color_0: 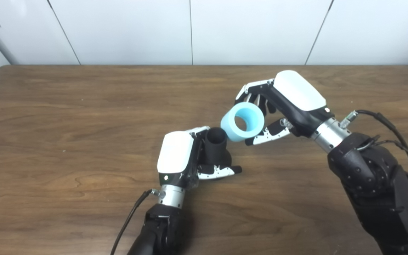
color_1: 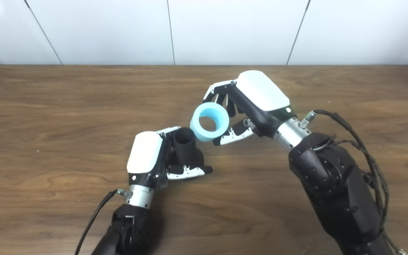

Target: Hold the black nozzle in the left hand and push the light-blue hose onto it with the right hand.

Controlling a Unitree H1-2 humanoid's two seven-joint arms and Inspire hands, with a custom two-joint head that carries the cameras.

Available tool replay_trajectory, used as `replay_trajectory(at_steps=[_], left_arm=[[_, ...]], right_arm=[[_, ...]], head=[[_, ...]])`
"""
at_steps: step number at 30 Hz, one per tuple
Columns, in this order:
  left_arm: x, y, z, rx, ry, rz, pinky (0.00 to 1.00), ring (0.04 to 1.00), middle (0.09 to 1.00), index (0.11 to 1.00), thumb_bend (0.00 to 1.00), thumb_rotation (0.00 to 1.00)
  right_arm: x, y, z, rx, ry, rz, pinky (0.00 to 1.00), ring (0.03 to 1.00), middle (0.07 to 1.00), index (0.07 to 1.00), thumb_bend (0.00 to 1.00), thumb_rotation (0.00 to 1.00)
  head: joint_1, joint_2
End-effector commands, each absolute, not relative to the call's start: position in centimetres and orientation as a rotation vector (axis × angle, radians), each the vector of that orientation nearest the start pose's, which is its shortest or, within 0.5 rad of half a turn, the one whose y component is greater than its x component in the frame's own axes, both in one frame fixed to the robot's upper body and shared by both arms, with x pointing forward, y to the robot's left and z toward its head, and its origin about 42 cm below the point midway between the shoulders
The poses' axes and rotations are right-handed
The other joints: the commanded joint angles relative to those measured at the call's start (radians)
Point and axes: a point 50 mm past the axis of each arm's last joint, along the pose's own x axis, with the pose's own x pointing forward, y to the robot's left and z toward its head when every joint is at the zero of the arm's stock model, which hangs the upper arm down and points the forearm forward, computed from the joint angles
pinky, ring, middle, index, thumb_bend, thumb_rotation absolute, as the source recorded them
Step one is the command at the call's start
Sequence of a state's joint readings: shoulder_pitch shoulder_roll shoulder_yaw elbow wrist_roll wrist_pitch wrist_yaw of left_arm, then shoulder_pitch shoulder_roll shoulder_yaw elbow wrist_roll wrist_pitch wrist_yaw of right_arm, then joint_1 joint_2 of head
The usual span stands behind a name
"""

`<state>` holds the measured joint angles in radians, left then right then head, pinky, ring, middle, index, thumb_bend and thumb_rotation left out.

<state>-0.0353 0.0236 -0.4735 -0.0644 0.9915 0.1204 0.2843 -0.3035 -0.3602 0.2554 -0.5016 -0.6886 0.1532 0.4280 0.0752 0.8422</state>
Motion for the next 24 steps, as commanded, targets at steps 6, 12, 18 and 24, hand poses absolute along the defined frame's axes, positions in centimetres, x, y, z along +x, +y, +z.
replay_trajectory(at_steps=[6,12,18,24], left_arm=[[26.04,9.67,10.98,0.980,-0.303,-0.107,0.42,0.471,0.441,0.500,0.52,0.00],[26.15,9.64,10.99,0.978,-0.303,-0.106,0.41,0.474,0.446,0.498,0.53,0.00],[26.10,9.56,11.00,0.983,-0.301,-0.108,0.42,0.473,0.439,0.499,0.52,0.00],[26.10,9.61,11.04,0.987,-0.302,-0.109,0.41,0.473,0.442,0.499,0.52,0.00]], right_arm=[[30.65,-18.95,28.84,-1.094,-0.585,0.426,0.26,0.312,0.418,0.512,0.53,0.00],[30.75,-18.82,28.81,-1.077,-0.570,0.457,0.33,0.369,0.496,0.559,0.51,0.00],[30.56,-18.46,28.79,-1.117,-0.564,0.494,0.38,0.516,0.679,0.706,0.99,0.13],[30.41,-18.25,28.55,-1.099,-0.577,0.488,0.36,0.486,0.618,0.652,0.98,0.04]], head=[[0.000,0.001],[-0.001,-0.001],[-0.001,-0.001],[-0.001,-0.001]])
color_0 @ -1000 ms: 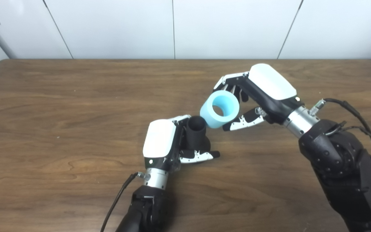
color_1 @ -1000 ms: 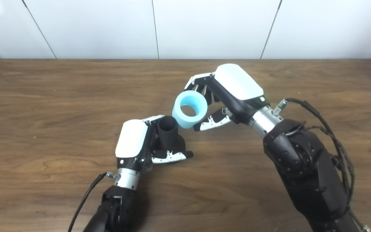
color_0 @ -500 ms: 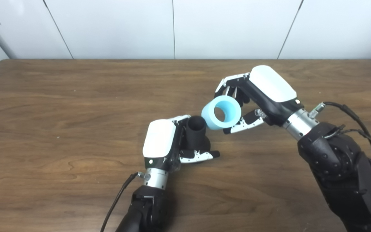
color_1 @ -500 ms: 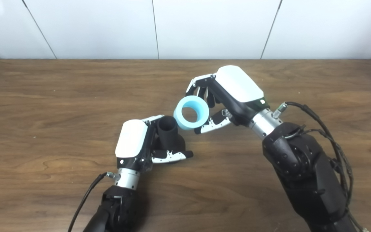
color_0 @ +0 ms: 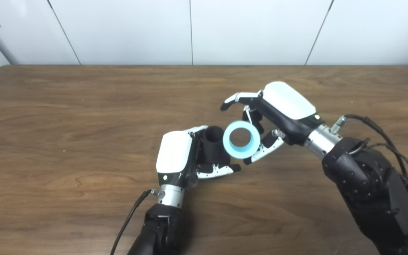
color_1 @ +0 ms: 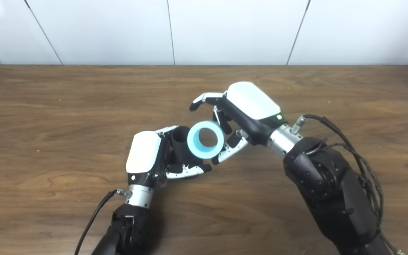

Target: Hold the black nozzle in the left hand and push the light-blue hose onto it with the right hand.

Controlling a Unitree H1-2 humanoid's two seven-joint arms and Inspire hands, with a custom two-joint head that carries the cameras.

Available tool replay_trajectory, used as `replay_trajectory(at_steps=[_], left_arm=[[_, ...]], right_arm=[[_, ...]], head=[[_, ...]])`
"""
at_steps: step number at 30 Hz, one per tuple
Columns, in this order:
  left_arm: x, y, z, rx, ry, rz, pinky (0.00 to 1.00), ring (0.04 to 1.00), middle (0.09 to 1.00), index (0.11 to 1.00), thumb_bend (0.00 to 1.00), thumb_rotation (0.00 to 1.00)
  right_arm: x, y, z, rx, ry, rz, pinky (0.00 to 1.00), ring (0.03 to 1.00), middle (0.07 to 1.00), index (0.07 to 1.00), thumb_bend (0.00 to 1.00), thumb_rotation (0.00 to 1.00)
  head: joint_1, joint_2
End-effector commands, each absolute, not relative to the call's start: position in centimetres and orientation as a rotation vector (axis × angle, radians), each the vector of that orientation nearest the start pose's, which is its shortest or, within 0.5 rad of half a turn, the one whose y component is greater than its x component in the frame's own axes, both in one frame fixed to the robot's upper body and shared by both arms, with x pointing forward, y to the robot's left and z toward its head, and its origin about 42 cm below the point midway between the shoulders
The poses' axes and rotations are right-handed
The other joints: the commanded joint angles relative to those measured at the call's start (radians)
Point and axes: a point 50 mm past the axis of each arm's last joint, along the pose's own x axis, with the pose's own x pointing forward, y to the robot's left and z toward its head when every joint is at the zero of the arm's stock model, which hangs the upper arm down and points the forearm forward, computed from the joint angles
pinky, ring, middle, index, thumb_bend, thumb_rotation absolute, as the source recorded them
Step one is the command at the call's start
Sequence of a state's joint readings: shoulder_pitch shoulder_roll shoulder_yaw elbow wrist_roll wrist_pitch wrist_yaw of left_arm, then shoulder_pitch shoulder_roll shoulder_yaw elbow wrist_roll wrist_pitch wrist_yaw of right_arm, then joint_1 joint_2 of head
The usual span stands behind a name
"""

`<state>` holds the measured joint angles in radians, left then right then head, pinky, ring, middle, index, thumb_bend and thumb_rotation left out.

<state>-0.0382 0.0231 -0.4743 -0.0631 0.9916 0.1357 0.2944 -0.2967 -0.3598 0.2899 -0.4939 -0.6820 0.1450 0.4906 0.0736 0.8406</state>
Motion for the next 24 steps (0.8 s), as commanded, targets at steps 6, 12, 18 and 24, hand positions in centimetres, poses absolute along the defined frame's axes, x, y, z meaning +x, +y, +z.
replay_trajectory(at_steps=[6,12,18,24], left_arm=[[26.19,9.69,11.04,0.991,-0.305,-0.107,0.41,0.469,0.439,0.501,0.52,0.00],[26.35,9.69,11.07,0.987,-0.306,-0.106,0.41,0.472,0.439,0.501,0.52,0.00],[26.44,9.69,11.03,0.987,-0.301,-0.104,0.40,0.469,0.440,0.500,0.52,0.00],[26.50,9.63,11.02,0.982,-0.302,-0.103,0.40,0.469,0.440,0.500,0.52,0.00]], right_arm=[[30.16,-18.47,28.47,-1.110,-0.573,0.450,0.27,0.348,0.492,0.527,0.52,0.00],[30.38,-18.72,28.38,-1.097,-0.549,0.441,0.25,0.337,0.475,0.552,0.51,0.00],[30.77,-18.87,28.22,-1.102,-0.554,0.430,0.24,0.324,0.461,0.555,0.50,0.00],[30.90,-19.02,28.45,-1.068,-0.559,0.402,0.24,0.323,0.462,0.553,0.50,0.00]], head=[[0.000,0.001],[-0.002,0.003],[-0.003,0.001],[0.000,-0.001]])
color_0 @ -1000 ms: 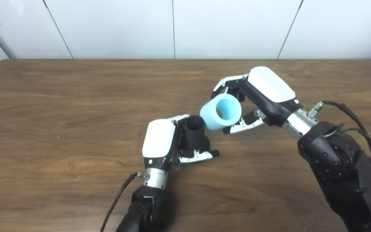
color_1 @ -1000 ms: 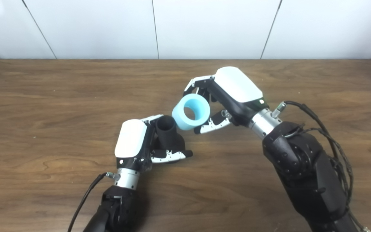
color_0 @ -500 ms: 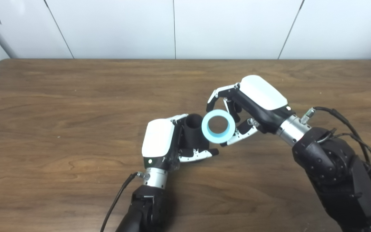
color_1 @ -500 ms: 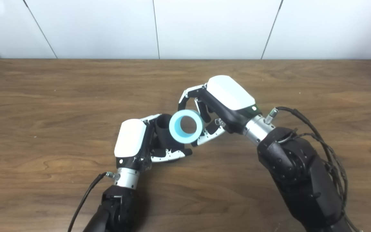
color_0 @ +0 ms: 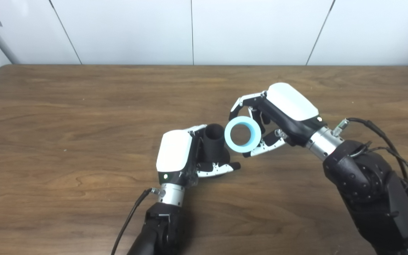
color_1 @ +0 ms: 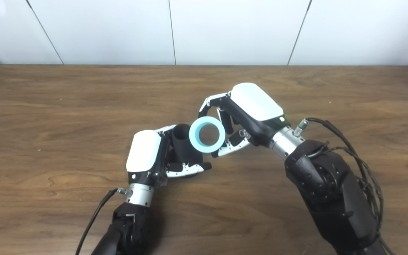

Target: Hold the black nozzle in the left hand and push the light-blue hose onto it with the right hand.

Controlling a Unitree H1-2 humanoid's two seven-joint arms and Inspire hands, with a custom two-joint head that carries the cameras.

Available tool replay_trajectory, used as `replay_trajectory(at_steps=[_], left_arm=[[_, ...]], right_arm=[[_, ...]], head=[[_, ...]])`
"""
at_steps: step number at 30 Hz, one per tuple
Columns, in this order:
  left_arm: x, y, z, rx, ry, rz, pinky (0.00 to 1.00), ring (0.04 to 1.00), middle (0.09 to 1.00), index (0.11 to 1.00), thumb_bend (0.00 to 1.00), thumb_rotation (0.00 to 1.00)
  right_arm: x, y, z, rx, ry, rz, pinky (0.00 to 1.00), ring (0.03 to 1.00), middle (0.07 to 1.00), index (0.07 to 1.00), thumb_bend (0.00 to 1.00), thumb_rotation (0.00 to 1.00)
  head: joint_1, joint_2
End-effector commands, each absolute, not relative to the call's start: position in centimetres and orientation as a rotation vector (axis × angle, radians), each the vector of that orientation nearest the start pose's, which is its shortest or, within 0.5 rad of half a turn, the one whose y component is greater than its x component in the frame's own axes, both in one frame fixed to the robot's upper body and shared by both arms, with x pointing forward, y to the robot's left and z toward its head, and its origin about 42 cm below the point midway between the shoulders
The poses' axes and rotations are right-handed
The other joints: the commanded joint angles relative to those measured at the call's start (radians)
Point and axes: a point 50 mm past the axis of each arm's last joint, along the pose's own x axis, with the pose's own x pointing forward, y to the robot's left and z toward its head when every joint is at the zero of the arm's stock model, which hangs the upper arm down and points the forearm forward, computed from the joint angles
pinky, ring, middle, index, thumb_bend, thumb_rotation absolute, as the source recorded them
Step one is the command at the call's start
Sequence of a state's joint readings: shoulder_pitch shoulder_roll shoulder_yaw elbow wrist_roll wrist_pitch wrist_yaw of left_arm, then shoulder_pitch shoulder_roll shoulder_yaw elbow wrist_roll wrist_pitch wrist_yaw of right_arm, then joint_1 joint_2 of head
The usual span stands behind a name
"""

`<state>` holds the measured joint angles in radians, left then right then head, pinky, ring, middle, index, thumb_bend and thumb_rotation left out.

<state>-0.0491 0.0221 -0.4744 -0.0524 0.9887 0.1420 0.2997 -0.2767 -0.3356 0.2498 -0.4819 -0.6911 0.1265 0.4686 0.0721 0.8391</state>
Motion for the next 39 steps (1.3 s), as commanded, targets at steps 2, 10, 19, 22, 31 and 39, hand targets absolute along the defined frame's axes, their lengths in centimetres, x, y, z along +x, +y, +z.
replay_trajectory(at_steps=[2,10,19,22,31,39], left_arm=[[26.5,9.6,11.0,0.984,-0.298,-0.104,0.40,0.460,0.433,0.501,0.52,0.00],[26.5,9.6,11.0,0.984,-0.298,-0.105,0.40,0.462,0.444,0.501,0.52,0.00],[26.4,9.6,11.0,0.986,-0.304,-0.105,0.41,0.471,0.442,0.501,0.52,0.00],[26.4,9.6,10.9,0.992,-0.303,-0.105,0.41,0.474,0.445,0.500,0.53,0.00],[26.4,9.6,10.9,0.989,-0.305,-0.107,0.41,0.473,0.447,0.499,0.53,0.00],[26.5,9.5,11.0,0.988,-0.303,-0.107,0.41,0.474,0.447,0.500,0.52,0.00]], right_arm=[[31.0,-19.2,28.7,-1.046,-0.568,0.390,0.24,0.327,0.467,0.550,0.50,0.00],[31.2,-20.3,30.7,-0.903,-0.512,0.323,0.36,0.382,0.515,0.505,0.51,0.00],[31.6,-21.3,32.1,-0.830,-0.478,0.308,0.30,0.371,0.495,0.533,0.51,0.00],[31.6,-21.2,32.1,-0.800,-0.444,0.326,0.29,0.365,0.491,0.540,0.51,0.00],[31.6,-20.3,31.7,-0.680,-0.300,0.409,0.26,0.359,0.487,0.547,0.51,0.00],[31.2,-19.5,30.9,-0.717,-0.231,0.459,0.26,0.355,0.484,0.556,0.51,0.00]], head=[[0.003,0.000],[0.004,0.001],[0.004,0.004],[0.004,0.005],[0.007,0.005],[0.007,0.008]])
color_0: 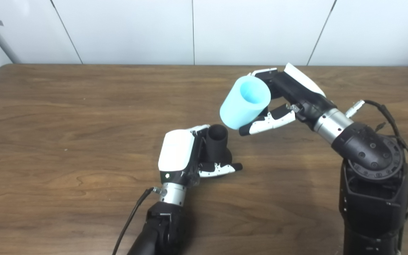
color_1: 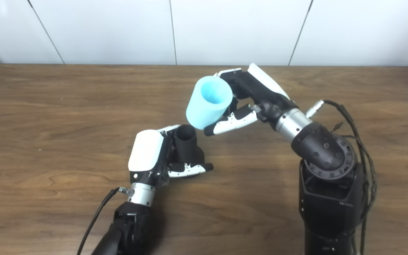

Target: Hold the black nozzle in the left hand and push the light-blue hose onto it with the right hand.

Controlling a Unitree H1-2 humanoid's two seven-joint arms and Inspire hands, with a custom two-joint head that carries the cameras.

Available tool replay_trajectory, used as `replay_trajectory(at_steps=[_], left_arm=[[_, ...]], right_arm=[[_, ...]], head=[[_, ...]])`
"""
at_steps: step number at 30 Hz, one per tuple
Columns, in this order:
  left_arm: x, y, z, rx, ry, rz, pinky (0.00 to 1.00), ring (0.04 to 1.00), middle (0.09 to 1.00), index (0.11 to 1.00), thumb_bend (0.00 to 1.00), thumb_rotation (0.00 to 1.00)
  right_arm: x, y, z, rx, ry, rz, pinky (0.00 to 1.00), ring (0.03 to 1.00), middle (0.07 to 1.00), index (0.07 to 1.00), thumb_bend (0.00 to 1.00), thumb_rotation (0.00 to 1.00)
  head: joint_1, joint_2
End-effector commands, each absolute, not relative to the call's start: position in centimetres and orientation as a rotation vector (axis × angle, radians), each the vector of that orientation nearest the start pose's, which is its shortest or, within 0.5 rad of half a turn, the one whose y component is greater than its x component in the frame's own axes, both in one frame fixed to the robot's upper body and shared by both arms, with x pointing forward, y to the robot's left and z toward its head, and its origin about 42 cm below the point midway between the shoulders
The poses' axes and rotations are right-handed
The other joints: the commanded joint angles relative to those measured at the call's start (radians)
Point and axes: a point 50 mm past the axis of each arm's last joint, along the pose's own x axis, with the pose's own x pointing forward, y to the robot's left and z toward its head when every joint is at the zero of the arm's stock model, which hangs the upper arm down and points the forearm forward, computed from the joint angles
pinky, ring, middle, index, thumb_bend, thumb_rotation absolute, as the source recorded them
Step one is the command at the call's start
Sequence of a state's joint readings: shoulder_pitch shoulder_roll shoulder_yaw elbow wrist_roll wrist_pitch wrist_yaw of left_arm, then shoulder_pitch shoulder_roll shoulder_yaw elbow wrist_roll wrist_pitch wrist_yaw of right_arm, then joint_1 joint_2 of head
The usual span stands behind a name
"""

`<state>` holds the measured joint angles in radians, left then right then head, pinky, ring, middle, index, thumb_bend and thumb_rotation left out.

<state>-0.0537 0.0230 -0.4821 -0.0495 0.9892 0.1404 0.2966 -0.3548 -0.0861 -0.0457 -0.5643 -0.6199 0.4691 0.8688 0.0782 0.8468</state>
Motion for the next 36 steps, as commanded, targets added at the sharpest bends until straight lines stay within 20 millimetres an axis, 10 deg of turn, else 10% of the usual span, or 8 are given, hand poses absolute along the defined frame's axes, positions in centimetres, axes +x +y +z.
replay_trajectory(at_steps=[1,36], left_arm=[[26.5,9.4,11.0,0.988,-0.303,-0.107,0.42,0.476,0.449,0.499,0.52,0.00],[26.6,9.2,11.1,0.987,-0.305,-0.109,0.40,0.461,0.444,0.499,0.53,0.00]], right_arm=[[31.1,-19.4,30.6,-0.728,-0.227,0.462,0.26,0.355,0.485,0.556,0.51,0.00],[30.7,-18.1,27.8,-0.661,-0.211,0.452,0.26,0.354,0.487,0.560,0.51,0.00]], head=[[0.001,0.000],[0.005,0.002]])
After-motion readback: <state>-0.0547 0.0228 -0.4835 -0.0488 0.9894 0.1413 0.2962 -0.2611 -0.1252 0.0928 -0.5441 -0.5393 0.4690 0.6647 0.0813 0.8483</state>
